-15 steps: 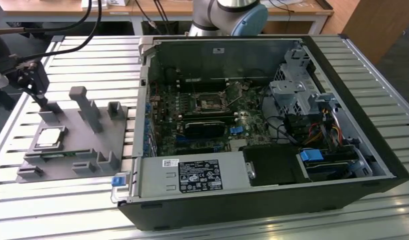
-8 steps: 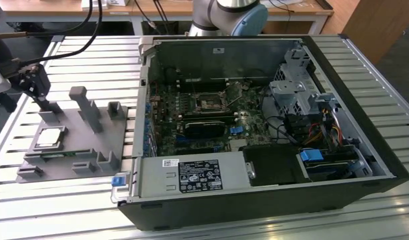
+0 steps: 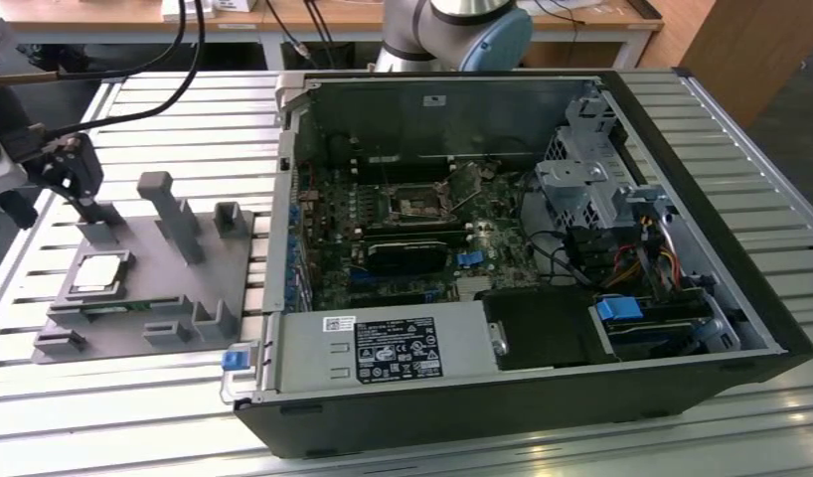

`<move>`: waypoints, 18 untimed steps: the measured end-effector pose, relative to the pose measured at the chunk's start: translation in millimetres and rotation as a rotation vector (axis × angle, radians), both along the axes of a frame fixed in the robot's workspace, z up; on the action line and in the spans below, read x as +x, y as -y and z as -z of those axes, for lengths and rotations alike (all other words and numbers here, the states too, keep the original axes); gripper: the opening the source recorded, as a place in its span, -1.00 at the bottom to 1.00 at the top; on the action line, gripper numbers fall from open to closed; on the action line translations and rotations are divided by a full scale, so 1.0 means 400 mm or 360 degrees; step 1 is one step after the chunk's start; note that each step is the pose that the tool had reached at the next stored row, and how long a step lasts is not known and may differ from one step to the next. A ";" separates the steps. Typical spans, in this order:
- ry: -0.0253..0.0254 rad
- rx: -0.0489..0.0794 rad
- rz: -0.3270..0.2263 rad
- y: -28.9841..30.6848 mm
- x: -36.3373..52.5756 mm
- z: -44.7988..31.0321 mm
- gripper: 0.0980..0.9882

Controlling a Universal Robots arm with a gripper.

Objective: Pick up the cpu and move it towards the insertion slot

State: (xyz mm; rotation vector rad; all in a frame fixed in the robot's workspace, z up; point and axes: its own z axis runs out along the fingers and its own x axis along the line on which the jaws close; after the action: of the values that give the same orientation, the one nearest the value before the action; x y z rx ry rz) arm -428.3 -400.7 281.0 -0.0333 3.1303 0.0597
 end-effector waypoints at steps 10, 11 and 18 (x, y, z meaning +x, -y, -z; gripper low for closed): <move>0.00002 0.0000 0.0000 0.000 -0.001 0.018 0.26; 0.00001 0.0000 0.0000 0.000 -0.001 0.020 0.26; 0.00000 0.0000 0.0000 0.001 -0.002 0.035 0.26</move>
State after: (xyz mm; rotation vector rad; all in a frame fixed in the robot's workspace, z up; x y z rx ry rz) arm -428.9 -401.1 266.9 -0.0332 3.1303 0.0596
